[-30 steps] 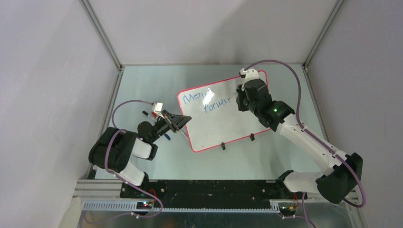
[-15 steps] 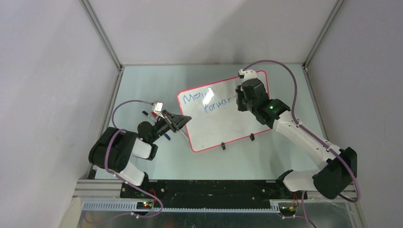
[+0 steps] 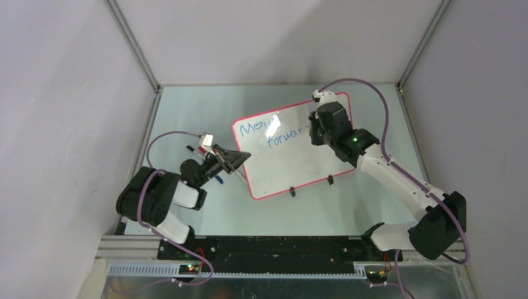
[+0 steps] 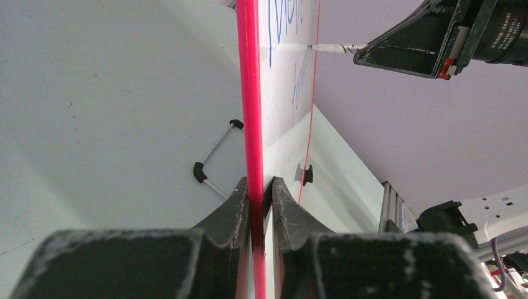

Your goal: Write a sentence on the whiteboard

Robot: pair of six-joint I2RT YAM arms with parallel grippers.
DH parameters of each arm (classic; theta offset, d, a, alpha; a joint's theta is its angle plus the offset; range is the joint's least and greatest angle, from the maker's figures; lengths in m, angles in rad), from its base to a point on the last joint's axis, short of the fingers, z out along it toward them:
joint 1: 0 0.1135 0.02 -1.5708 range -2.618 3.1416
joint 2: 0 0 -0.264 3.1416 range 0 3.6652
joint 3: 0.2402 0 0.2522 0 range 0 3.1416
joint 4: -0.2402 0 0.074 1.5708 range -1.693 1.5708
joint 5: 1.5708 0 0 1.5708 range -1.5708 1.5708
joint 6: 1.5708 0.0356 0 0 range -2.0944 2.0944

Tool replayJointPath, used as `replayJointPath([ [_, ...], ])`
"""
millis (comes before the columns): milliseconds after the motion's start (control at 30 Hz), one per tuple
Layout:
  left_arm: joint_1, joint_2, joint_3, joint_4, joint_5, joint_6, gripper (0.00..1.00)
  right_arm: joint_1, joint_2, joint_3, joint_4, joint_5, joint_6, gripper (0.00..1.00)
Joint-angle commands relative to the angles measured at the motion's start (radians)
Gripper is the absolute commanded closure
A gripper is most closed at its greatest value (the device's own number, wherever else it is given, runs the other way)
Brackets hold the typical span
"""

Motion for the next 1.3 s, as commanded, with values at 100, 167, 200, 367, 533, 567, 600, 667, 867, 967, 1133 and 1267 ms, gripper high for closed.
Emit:
replayJointPath([
  [100,0.01,0.003,0.014,0.029,-0.04,0.06,0.96,-0.005,0.018,0.026,0.037,-0.01,0.007,1.0],
  [167,0.011,0.003,0.013,0.029,-0.04,0.06,0.96,-0.006,0.023,0.028,0.036,-0.013,0.007,1.0],
  [200,0.01,0.003,0.013,0.029,-0.04,0.06,0.96,-0.005,0.026,0.029,0.036,-0.018,0.008,1.0],
  [367,0.012,0.002,0.012,0.029,-0.041,0.06,0.96,-0.004,0.025,0.029,0.038,-0.034,0.005,1.0],
  [533,0.01,0.002,0.011,0.029,-0.042,0.06,0.96,-0.005,0.022,0.028,0.028,-0.048,0.001,1.0],
  [567,0.011,0.001,0.012,0.029,-0.042,0.06,0.96,-0.004,0.022,0.029,0.024,-0.053,0.001,1.0],
  [600,0.011,0.001,0.011,0.029,-0.042,0.06,0.96,-0.004,0.023,0.029,0.022,-0.058,0.0,1.0],
  [667,0.011,0.001,0.011,0.029,-0.042,0.06,0.96,-0.006,0.024,0.029,0.017,-0.064,0.0,1.0],
  [867,0.011,0.001,0.012,0.029,-0.041,0.06,0.96,-0.005,0.029,0.028,-0.011,-0.075,-0.002,1.0],
  [967,0.011,0.001,0.012,0.029,-0.041,0.06,0.96,-0.005,0.032,0.028,-0.024,-0.078,-0.004,1.0],
  [1133,0.01,0.002,0.011,0.029,-0.042,0.06,0.96,-0.005,0.041,0.029,-0.051,-0.069,-0.01,1.0],
  [1267,0.012,0.001,0.011,0.029,-0.041,0.06,0.96,-0.006,0.038,0.028,-0.054,-0.044,-0.011,1.0],
])
